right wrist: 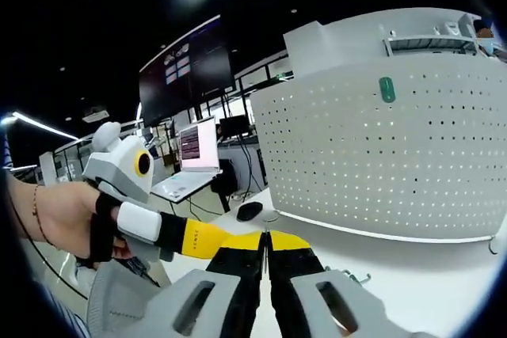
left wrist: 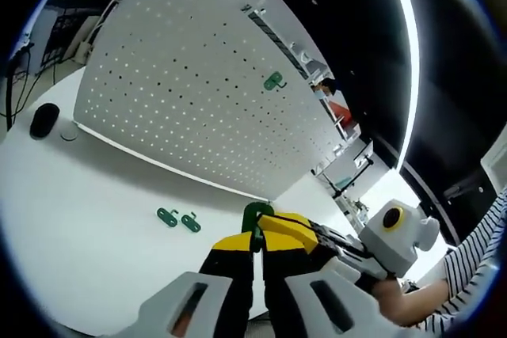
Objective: Insert the hook assembly into the mounting plate slot until the hook locks in place.
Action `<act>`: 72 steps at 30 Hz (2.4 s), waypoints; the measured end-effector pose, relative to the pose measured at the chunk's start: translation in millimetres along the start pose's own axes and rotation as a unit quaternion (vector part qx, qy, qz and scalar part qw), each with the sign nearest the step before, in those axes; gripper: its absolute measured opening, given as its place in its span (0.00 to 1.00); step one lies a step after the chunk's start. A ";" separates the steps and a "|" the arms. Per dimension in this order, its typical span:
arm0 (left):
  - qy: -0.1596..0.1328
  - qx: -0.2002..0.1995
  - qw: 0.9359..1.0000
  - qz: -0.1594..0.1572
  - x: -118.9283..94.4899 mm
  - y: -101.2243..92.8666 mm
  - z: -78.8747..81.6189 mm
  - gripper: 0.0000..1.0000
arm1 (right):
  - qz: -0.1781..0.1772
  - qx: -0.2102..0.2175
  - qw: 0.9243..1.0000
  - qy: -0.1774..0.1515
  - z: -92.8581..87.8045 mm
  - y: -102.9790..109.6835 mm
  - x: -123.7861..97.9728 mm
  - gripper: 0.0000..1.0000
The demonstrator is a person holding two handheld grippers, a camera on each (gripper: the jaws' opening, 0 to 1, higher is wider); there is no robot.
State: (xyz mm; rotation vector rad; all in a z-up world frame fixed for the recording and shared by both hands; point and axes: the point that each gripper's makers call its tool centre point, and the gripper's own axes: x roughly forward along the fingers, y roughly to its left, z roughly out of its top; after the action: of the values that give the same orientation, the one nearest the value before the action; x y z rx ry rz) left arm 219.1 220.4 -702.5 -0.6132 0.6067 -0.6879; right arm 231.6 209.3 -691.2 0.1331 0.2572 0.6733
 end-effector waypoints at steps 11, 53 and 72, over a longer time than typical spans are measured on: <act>0.006 0.060 0.998 0.020 6.0 -5.1 1.4 0.01 | -0.008 0.001 1.000 -0.006 6.6 -7.0 -6.9 0.00; -0.099 0.269 0.943 0.169 17.8 7.9 76.1 0.01 | -0.153 -0.077 0.977 0.128 -75.5 -78.5 -90.4 0.64; -0.146 0.290 0.921 0.214 41.3 10.2 112.7 0.01 | -0.144 -0.076 0.975 0.149 -93.6 -77.3 -92.5 0.68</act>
State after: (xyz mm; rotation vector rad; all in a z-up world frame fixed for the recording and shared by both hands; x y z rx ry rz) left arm 325.5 231.5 -647.0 -0.0137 0.2192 -0.3211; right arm 182.3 94.7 -779.0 -0.1522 0.5025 0.4201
